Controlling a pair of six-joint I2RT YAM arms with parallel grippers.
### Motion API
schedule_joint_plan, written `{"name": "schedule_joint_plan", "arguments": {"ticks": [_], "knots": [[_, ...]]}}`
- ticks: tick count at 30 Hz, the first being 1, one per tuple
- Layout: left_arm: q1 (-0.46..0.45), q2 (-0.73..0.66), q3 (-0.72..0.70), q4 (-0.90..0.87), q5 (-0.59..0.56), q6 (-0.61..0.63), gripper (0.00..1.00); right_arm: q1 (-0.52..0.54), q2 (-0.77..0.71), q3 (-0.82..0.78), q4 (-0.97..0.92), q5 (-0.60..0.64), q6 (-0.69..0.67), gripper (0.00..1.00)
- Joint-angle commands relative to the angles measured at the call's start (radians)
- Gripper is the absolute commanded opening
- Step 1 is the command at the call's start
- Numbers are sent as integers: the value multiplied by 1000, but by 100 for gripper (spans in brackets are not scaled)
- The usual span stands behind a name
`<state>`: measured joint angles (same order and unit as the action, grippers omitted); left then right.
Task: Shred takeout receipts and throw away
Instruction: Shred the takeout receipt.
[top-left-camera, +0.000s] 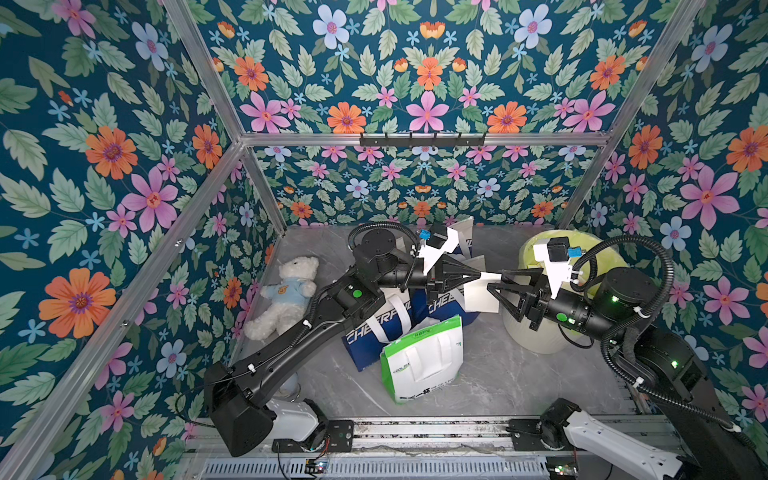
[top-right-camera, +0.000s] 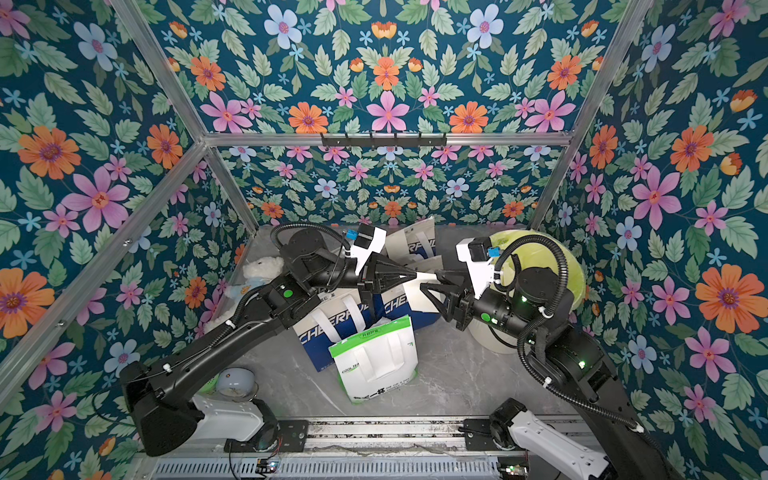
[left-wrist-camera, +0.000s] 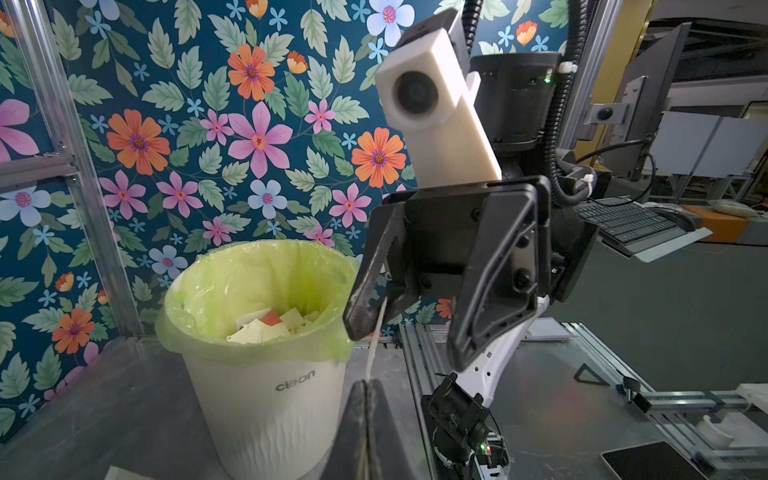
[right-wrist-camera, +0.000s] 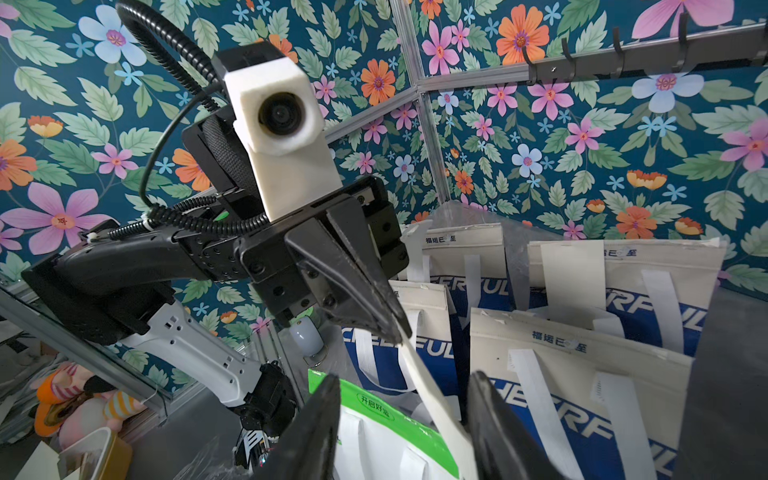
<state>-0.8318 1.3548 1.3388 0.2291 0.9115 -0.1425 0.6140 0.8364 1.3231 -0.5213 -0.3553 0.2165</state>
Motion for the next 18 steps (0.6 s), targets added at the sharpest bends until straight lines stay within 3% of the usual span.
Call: {"name": "schedule_joint_plan", "arguments": {"ticks": [1, 9, 14, 18], "knots": [[-1, -9, -3, -3, 13, 23, 0, 1, 11, 13, -3, 12, -32, 46], [-1, -14, -6, -8, 15, 27, 0, 1, 22, 22, 10, 3, -36, 25], [-4, -10, 0, -8, 15, 29, 0, 1, 43, 35, 3, 3, -16, 18], [-5, -6, 5, -7, 13, 31, 0, 1, 61, 47, -6, -10, -10, 19]]}}
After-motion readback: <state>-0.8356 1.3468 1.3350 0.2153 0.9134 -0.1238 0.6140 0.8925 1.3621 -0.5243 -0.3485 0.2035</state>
